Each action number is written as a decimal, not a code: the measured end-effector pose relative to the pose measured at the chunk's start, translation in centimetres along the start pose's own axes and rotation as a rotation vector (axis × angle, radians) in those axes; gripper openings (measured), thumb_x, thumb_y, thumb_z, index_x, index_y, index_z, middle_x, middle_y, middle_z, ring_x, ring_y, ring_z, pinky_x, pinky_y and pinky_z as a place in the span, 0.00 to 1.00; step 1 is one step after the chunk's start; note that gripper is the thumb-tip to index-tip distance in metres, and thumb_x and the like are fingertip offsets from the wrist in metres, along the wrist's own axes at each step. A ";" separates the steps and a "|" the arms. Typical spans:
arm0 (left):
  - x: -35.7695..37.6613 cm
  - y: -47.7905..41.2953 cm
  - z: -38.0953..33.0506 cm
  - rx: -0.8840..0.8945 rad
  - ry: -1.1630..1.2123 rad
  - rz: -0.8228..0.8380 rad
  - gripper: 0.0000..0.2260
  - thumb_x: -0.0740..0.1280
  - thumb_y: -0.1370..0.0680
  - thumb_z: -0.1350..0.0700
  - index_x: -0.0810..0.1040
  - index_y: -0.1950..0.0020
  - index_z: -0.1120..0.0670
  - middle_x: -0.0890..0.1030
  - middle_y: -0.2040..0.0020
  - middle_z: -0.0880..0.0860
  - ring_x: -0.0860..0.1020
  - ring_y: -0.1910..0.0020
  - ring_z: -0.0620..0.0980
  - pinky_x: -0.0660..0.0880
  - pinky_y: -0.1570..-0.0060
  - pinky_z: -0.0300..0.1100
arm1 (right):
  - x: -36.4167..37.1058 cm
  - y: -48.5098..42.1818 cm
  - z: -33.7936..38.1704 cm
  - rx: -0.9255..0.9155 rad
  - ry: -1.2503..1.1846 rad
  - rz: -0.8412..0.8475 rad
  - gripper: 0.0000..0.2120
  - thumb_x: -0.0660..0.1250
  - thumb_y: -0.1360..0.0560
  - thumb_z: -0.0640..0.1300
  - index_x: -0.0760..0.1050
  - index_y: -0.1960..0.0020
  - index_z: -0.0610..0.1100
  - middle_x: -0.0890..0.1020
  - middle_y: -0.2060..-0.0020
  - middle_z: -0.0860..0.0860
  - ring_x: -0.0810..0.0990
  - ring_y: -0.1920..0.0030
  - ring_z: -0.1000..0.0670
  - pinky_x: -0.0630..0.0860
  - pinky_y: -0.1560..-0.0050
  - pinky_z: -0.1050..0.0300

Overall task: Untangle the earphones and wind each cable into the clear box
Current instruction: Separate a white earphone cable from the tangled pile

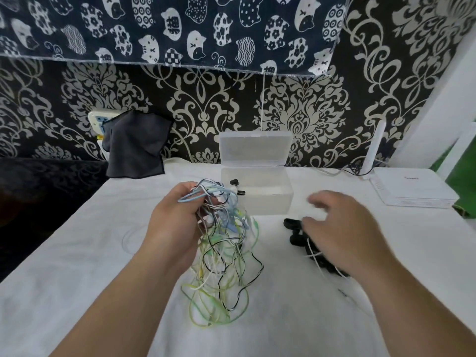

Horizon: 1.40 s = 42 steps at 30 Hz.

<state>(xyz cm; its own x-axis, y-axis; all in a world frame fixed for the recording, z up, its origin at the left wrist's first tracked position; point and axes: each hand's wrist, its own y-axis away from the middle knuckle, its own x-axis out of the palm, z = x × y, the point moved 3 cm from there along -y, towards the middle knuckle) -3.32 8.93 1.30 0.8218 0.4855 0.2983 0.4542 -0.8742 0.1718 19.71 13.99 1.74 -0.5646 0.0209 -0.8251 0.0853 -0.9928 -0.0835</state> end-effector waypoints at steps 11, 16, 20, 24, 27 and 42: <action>0.8 0.6 0.1 -0.003 0.052 0.207 0.07 0.60 0.21 0.66 0.76 0.55 0.59 0.80 0.65 0.56 0.77 0.66 0.52 0.70 0.61 0.45 | 5.7 0.9 3.4 -0.210 -0.421 0.197 0.11 0.68 0.21 0.43 0.80 0.45 0.58 0.82 0.52 0.58 0.80 0.51 0.60 0.75 0.47 0.61; 0.0 0.2 0.0 0.008 -0.087 0.259 0.09 0.64 0.24 0.70 0.76 0.57 0.56 0.81 0.60 0.57 0.75 0.62 0.53 0.68 0.60 0.44 | 4.1 0.5 3.5 -0.202 -0.467 0.045 0.07 0.69 0.22 0.44 0.84 0.57 0.52 0.80 0.72 0.62 0.77 0.70 0.63 0.68 0.67 0.72; -1.2 -0.5 -0.1 0.041 -0.230 0.214 0.16 0.63 0.27 0.76 0.71 0.61 0.54 0.80 0.58 0.55 0.73 0.59 0.51 0.69 0.57 0.42 | 2.1 0.2 2.9 -0.032 -0.778 -0.008 0.11 0.67 0.21 0.41 0.82 0.61 0.48 0.82 0.69 0.50 0.79 0.66 0.50 0.73 0.62 0.56; -2.2 -1.0 -0.1 -0.082 -0.139 0.168 0.16 0.70 0.32 0.72 0.69 0.62 0.53 0.80 0.56 0.54 0.76 0.55 0.52 0.71 0.49 0.46 | 1.0 0.0 3.3 0.165 -1.276 0.054 0.15 0.60 0.21 0.33 0.76 0.64 0.42 0.82 0.66 0.44 0.84 0.62 0.43 0.79 0.57 0.51; -3.1 -1.6 -0.3 -0.199 0.063 0.088 0.10 0.71 0.36 0.64 0.72 0.65 0.53 0.80 0.62 0.53 0.81 0.54 0.50 0.72 0.44 0.47 | 0.0 -0.5 2.7 0.286 -1.500 0.017 0.14 0.56 0.22 0.34 0.68 0.65 0.42 0.84 0.61 0.40 0.85 0.63 0.41 0.81 0.59 0.52; -1.7 -0.4 -0.8 0.535 -1.021 -0.098 0.22 0.73 0.25 0.51 0.73 0.32 0.48 0.73 0.36 0.49 0.74 0.40 0.48 0.70 0.39 0.45 | -1.4 0.6 4.3 0.049 -1.431 0.357 0.09 0.57 0.22 0.39 0.72 0.59 0.40 0.83 0.60 0.39 0.85 0.58 0.42 0.82 0.62 0.54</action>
<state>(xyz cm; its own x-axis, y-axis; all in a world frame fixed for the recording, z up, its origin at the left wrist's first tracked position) -5.20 8.42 1.50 0.5597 0.5336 -0.6340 0.4182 -0.8424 -0.3398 17.02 12.81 5.22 -0.8343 -0.3227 0.4469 0.3805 -0.9238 0.0433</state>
